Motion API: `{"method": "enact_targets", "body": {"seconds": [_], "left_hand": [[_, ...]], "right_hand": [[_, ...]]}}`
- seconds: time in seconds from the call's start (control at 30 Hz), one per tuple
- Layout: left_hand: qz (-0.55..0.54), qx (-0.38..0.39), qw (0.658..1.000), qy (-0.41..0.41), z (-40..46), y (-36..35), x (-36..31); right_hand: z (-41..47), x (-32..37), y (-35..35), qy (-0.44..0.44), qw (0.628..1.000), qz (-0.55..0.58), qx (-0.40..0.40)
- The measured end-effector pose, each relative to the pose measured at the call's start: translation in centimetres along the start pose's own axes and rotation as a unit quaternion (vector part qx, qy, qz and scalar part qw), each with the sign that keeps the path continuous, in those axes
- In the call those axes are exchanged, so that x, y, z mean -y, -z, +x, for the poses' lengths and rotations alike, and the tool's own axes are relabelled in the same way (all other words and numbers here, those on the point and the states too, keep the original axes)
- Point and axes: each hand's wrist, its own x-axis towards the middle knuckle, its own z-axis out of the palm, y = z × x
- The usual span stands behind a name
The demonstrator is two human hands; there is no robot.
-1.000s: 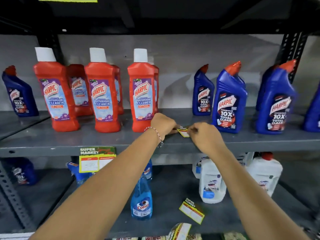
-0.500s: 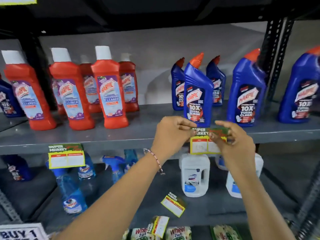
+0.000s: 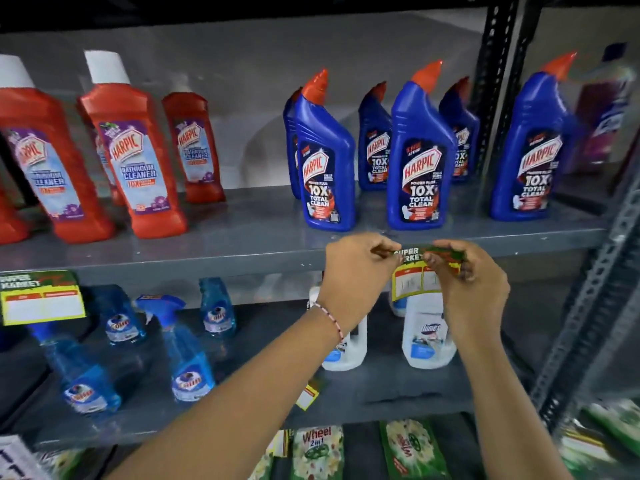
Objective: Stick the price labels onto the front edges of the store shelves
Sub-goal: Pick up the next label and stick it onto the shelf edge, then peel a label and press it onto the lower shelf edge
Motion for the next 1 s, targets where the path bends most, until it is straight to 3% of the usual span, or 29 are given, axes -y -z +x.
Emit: {"method": "enact_targets", "body": {"seconds": [0.2,0.37,0.53,0.77,0.87,1.0], "left_hand": [[0.015,-0.03,0.999,-0.032,0.4,-0.7,0.6],[0.07,-0.074,0.987,-0.12,0.8,-1.1,1.6],[0.073,-0.093,0.985,-0.123,0.8,-0.6,2.6],[0.157,-0.088,0.969,-0.169,-2.9,1.9,6.0],[0.144,-0.047,0.979,-0.137,-4.6,3.0,8.9],[0.119,-0.008,0.993,-0.024,-6.7,3.7,13.7]], "right_hand": [[0.7,-0.3,-0.4,0.004,1.0,0.001,0.002],[0.6,0.1,-0.6,0.021,0.999,-0.035,-0.03],[0.9,-0.3,-0.4,-0.031,0.997,-0.03,-0.062],[-2.5,-2.8,-2.2,-0.103,0.964,0.084,-0.23],[-5.8,-4.1,-4.0,-0.139,0.971,0.085,-0.177],[-10.8,-5.8,-7.7,-0.17,0.98,0.079,-0.06]]}}
